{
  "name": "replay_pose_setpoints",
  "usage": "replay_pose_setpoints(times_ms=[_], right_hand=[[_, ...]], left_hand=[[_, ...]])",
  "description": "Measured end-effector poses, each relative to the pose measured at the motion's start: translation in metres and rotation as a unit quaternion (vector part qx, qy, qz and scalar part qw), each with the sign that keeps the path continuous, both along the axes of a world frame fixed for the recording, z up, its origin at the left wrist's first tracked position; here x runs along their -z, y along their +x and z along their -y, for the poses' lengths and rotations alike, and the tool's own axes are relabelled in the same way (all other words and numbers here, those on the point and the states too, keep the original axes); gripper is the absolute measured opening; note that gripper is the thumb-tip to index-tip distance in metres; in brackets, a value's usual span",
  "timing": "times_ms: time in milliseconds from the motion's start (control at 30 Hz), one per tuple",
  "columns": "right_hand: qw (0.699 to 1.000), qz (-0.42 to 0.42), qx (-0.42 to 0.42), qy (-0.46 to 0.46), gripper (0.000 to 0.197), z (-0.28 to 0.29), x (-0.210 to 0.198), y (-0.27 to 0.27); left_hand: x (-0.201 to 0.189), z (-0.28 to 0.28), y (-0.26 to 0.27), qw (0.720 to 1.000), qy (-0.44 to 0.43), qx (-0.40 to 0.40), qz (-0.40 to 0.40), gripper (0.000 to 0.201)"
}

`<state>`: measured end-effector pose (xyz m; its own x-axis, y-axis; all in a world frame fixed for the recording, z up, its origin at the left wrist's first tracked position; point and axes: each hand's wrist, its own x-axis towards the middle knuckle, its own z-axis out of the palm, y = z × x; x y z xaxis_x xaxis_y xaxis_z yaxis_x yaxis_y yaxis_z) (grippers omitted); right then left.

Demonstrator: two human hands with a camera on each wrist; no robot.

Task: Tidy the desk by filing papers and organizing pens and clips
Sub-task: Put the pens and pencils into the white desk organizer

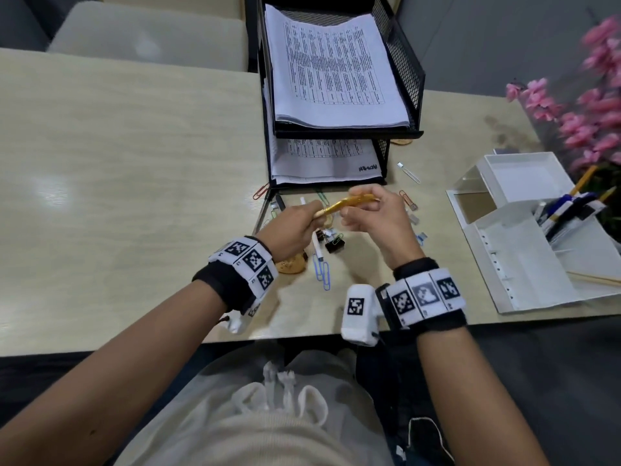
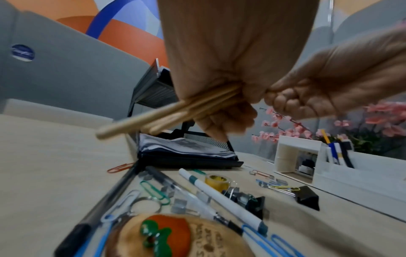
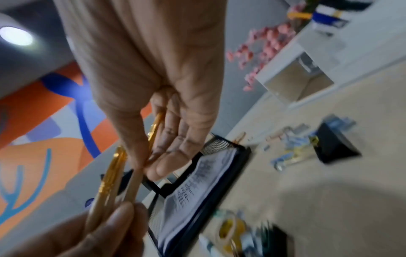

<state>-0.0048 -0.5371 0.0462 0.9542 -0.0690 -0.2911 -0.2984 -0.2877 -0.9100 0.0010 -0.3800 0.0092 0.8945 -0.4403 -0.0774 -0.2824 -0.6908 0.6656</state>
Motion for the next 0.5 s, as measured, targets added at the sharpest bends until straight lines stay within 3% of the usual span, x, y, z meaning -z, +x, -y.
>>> replay_pose_setpoints(times_ms=[67,133,267,367,467,500], right_hand=[[0.997,-0.03,0.019,-0.064,0.017,-0.015,0.019,0.007],[0.974,-0.037,-0.029,-0.22,0.009,-0.034,0.039,0.007],[0.913,-0.041,-0.126,-0.386,0.025,-0.056,0.061,-0.004],[0.908,-0.054,-0.139,-0.391,0.024,-0.049,0.062,-0.008],[0.951,-0.063,-0.07,-0.295,0.012,-0.019,0.051,-0.01],[0.963,-0.058,-0.039,-0.261,0.017,-0.004,0.045,-0.012]], left_hand=[[0.004,-0.009,0.0,0.998,0.008,-0.053,-0.018,0.019],[0.009,-0.018,0.0,0.995,0.004,-0.093,-0.039,0.02],[0.01,-0.026,-0.003,0.988,0.016,-0.131,-0.081,0.037],[0.007,-0.017,0.001,0.985,0.039,-0.132,-0.103,0.038],[0.0,0.006,0.008,0.985,0.024,-0.131,-0.112,0.019],[-0.001,0.018,0.011,0.986,0.01,-0.129,-0.108,0.015]])
